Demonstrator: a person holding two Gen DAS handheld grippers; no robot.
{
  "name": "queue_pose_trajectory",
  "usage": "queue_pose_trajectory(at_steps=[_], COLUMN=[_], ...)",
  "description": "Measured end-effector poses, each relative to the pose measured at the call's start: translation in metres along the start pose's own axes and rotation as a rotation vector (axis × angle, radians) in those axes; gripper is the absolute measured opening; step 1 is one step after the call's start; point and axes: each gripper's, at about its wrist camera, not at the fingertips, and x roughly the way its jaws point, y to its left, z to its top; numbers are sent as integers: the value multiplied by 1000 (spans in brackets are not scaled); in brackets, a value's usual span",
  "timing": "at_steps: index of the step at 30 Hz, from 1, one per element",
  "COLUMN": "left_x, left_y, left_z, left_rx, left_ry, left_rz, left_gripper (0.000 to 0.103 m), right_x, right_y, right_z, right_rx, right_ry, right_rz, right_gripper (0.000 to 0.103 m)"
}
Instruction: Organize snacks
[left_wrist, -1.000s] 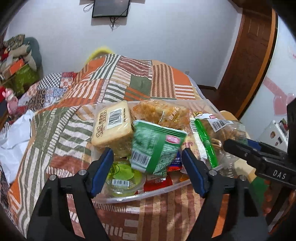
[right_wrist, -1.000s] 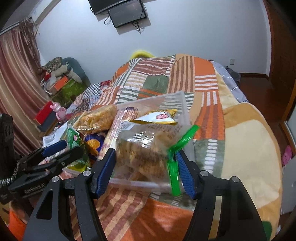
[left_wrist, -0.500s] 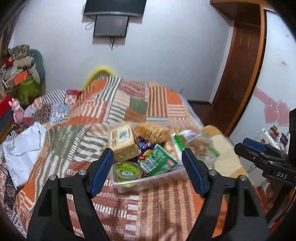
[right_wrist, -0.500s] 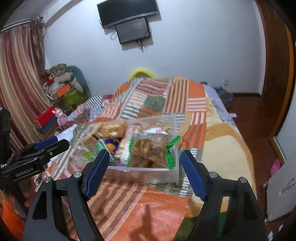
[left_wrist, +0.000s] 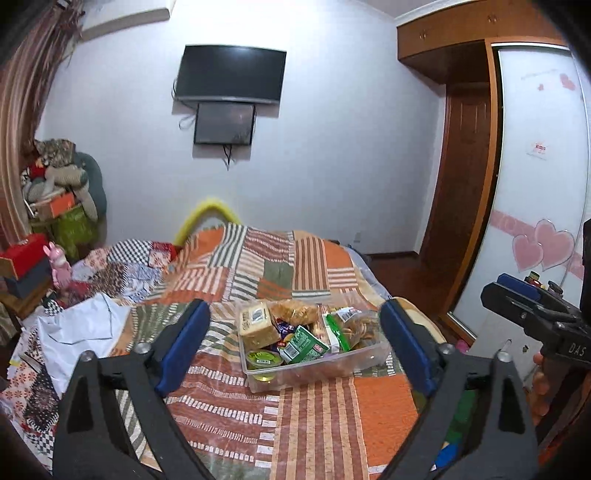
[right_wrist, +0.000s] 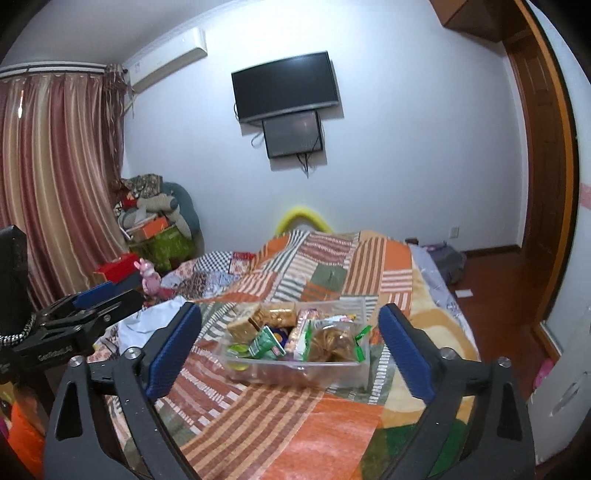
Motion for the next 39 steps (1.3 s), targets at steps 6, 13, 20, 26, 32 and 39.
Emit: queue_pose_trajectory(at_steps=[6, 13, 20, 26, 32, 39], left_x=[-20, -27, -28, -30, -30, -30], left_y=[-4, -10, -12, -13, -14, -16], left_z=[-3, -7, -9, -10, -11, -10], left_rx=[8, 26, 23, 28, 31, 36], left_ry=[-59, -64, -65, -67, -68, -69], left_rz=[42, 43, 32, 31, 24, 21], left_gripper=[103, 103, 103, 103, 103, 103], right_x=[-5, -7, -12, -16, -17, -19], right_y=[9, 16, 14, 12, 12, 13], right_z=[-3, -6, -9, -11, -13, -11], right_rx=[-44, -66, -62, -57, -63, -62], right_ry=[-28, -49, -49, -50, -44, -55], right_rz=[-28, -43, -36, -37, -37, -40], right_gripper=[103, 103, 103, 103, 103, 103])
